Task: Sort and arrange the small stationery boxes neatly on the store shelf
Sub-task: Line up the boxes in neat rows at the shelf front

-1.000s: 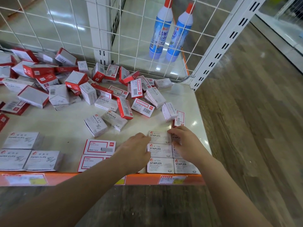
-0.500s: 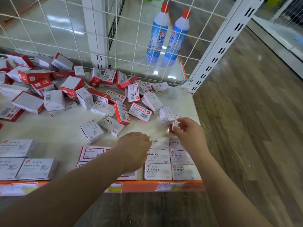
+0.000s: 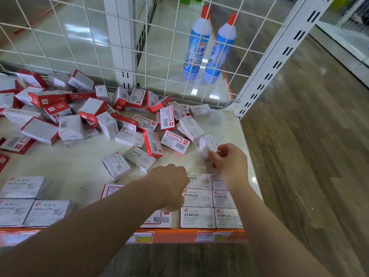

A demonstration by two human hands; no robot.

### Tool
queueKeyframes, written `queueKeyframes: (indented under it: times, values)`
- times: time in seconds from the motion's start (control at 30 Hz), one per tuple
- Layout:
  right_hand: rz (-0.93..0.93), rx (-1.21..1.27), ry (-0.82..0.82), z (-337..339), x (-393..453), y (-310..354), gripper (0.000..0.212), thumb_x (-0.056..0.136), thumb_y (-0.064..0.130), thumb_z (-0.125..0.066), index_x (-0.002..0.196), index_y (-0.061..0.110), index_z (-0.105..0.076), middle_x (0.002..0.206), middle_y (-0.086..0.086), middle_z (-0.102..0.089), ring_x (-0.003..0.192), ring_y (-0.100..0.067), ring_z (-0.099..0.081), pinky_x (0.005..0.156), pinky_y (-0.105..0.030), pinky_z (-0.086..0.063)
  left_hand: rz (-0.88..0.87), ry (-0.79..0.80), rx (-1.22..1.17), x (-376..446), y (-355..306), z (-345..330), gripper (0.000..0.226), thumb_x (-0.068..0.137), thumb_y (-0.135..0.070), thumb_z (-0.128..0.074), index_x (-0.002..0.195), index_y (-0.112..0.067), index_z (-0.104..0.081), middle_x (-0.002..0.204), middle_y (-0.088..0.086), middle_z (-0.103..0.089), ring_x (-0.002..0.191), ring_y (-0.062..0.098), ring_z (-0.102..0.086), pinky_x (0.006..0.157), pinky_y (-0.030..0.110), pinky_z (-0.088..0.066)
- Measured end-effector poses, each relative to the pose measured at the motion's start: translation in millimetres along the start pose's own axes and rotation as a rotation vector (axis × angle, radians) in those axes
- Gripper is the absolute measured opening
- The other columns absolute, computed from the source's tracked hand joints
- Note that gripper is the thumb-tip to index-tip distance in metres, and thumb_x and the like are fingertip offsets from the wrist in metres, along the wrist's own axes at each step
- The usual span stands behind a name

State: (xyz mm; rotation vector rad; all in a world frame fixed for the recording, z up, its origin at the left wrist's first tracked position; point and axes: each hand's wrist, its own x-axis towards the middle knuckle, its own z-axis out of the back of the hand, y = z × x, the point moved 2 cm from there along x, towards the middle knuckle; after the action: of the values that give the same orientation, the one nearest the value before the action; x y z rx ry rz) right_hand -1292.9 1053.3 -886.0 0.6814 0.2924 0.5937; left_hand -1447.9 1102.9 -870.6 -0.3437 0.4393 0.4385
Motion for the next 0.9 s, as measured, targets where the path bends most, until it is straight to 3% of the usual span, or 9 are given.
queueKeyframes:
  times: [0.13,0.23,0.3,0.4,0.53,0.7,0.8,0.9]
  values:
    - [0.0,-0.005,-0.002,-1,0,1,0.023,0.084,0.021,-0.062,0.101,0.007,-0.064,0.087,0.001,-0.061,0.088,-0.02,-0.06,0.08,-0.031,-0.048,0.026,-0.028,-0.2,-11,4,0,0.05,0.095,-0.032,-0.044,0.143,-0.03,-0.031,0.148,-0.008,-0.031,0.135,0.015,-0.029,0.108,0.036,-0.032]
    - [-0.029,0.072,-0.052,1,-2,0,0.024,0.083,0.018,-0.061,0.103,0.006,-0.064,0.088,0.0,-0.064,0.087,-0.02,-0.063,0.08,-0.033,-0.05,0.068,-0.084,-0.346,-23,12,-5,0.046,0.096,-0.033,-0.044,0.141,-0.033,-0.034,0.148,-0.011,-0.031,0.133,0.011,-0.032,0.106,0.032,-0.033]
    - [-0.062,0.209,-0.071,5,-7,2,0.025,0.081,0.018,-0.063,0.104,0.006,-0.064,0.088,0.0,-0.065,0.087,-0.02,-0.064,0.081,-0.042,-0.054,0.118,-0.104,-0.444,-29,19,-10,0.042,0.095,-0.034,-0.045,0.137,-0.033,-0.039,0.146,-0.012,-0.035,0.13,0.01,-0.037,0.105,0.029,-0.033]
    - [-0.059,0.304,-0.064,12,-20,8,0.025,0.082,0.018,-0.063,0.104,0.007,-0.066,0.09,-0.002,-0.067,0.088,-0.019,-0.064,0.082,-0.044,-0.054,0.181,-0.145,-0.601,-39,28,-13,0.036,0.093,-0.035,-0.05,0.129,-0.033,-0.048,0.133,-0.013,-0.05,0.113,0.008,-0.051,0.094,0.024,-0.041]
    - [0.01,0.38,0.011,19,-45,25,0.02,0.081,0.014,-0.064,0.1,0.009,-0.069,0.082,0.001,-0.069,0.079,-0.013,-0.064,0.079,-0.031,-0.054,0.233,-0.207,-0.7,-49,37,-11,0.032,0.092,-0.034,-0.053,0.124,-0.029,-0.053,0.122,-0.01,-0.058,0.111,0.012,-0.053,0.099,0.034,-0.043]
    - [0.126,0.357,0.213,19,-77,46,0.012,0.085,0.01,-0.062,0.093,0.015,-0.069,0.078,0.009,-0.068,0.064,0.005,-0.06,0.061,-0.009,-0.047,0.211,-0.386,-1.012,-59,48,6,0.038,0.093,-0.029,-0.053,0.129,-0.018,-0.053,0.091,-0.012,-0.059,0.071,-0.007,-0.054,0.061,0.009,-0.042]
    - [0.148,0.311,0.272,14,-92,54,0.014,0.089,0.014,-0.058,0.099,0.015,-0.067,0.089,0.005,-0.066,0.073,0.001,-0.061,0.06,-0.006,-0.046,0.211,-0.419,-1.077,-65,52,9,0.034,0.093,-0.029,-0.053,0.125,-0.019,-0.058,0.1,-0.007,-0.063,0.076,0.003,-0.057,0.057,0.009,-0.045]
    - [0.156,0.311,0.288,11,-102,59,0.011,0.09,0.016,-0.055,0.096,0.019,-0.064,0.095,0.003,-0.065,0.078,-0.002,-0.058,0.06,-0.006,-0.046,0.218,-0.406,-1.098,-71,53,10,0.018,0.093,-0.026,-0.054,0.106,-0.022,-0.065,0.097,-0.006,-0.065,0.074,0.007,-0.057,0.059,0.01,-0.047]
